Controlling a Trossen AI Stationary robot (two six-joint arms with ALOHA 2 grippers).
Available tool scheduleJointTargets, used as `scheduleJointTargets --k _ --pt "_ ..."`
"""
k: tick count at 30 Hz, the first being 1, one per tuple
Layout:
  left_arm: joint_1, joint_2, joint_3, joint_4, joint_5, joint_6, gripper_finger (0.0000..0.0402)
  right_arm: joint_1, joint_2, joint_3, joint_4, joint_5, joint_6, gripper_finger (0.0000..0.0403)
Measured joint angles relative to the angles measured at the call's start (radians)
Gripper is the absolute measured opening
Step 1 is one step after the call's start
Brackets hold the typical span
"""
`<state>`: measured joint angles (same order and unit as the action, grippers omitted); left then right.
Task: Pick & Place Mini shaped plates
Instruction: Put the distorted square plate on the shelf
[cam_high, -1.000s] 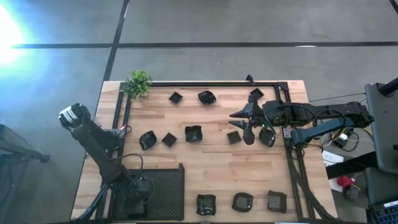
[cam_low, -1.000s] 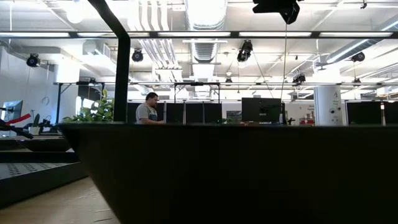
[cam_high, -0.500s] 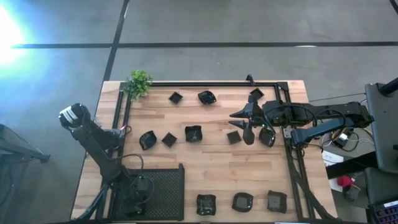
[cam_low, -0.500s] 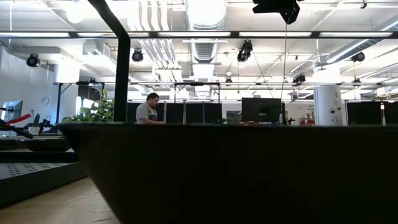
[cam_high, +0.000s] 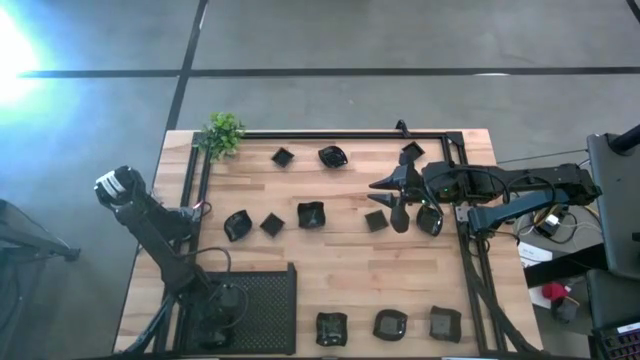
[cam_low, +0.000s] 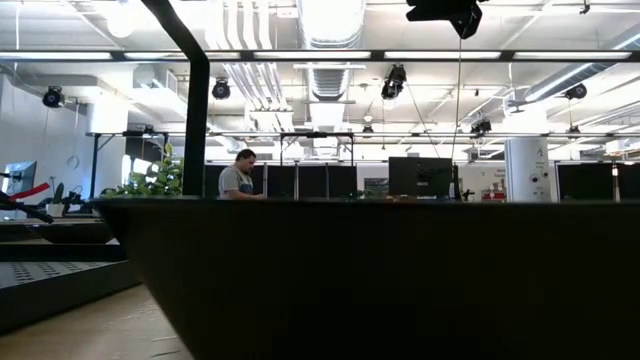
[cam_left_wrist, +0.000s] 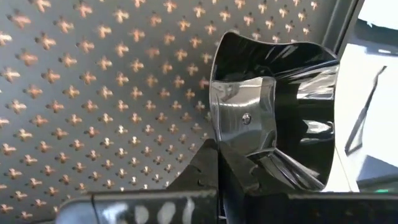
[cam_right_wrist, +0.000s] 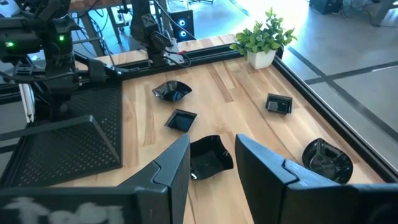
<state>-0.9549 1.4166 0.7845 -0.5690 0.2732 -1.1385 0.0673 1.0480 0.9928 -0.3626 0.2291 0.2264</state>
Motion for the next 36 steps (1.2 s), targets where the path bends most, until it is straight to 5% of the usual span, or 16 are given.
scheduleJointTargets --k 25,36 --pt "-0.002 0.000 -0.005 -0.009 -0.022 0.018 0.0002 0.000 0.000 0.000 0.000 0.000 0.002 0.0123" --pt "-0.002 0.001 -0.005 -0.033 -0.038 0.042 0.0059 0.000 0.000 0.000 0.000 0.000 0.002 0.0123"
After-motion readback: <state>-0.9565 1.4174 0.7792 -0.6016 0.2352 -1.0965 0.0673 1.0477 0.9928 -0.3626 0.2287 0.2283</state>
